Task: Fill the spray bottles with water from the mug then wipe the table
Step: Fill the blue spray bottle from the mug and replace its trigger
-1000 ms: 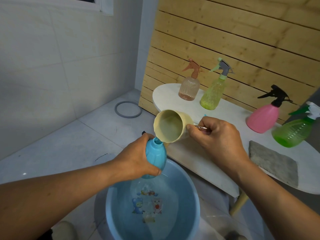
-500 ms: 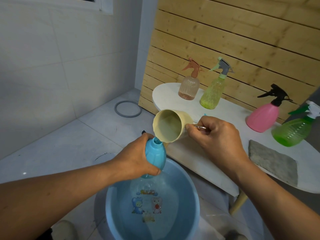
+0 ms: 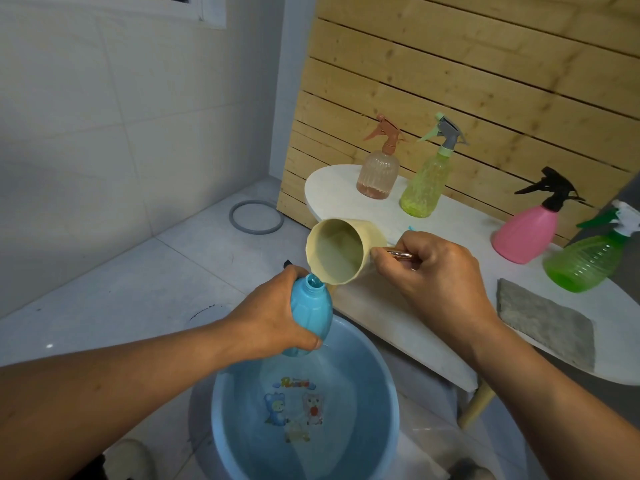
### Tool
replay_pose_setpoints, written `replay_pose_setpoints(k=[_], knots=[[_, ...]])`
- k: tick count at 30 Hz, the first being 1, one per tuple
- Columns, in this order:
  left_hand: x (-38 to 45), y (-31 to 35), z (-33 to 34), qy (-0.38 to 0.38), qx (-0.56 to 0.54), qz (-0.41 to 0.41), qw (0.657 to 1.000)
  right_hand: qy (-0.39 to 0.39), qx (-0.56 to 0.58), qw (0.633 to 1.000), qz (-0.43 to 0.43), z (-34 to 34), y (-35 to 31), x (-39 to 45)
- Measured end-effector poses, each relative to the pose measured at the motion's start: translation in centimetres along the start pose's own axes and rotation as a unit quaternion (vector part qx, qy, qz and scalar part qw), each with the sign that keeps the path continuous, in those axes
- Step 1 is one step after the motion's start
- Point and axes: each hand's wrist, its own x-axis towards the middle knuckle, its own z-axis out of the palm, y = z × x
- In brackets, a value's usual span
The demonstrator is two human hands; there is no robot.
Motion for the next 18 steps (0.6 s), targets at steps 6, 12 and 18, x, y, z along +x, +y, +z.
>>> replay_pose_setpoints(k=[6,12,18], knots=[[-0.07,0.09,0.00,-0.004,-0.002,0.001,1.000,0.001,-0.007,1.000,-0.015,0.04,0.00,-0.04],[-0.17,0.13,0.01,-0.006,-0.004,0.000,1.000,0.009,-0.019,0.999,-0.026,0.07,-0.02,-0.07],[-0.19,0.21,0.00,-0.008,-0.005,0.000,1.000,0.012,-0.026,0.999,-0.036,0.12,0.11,-0.05]])
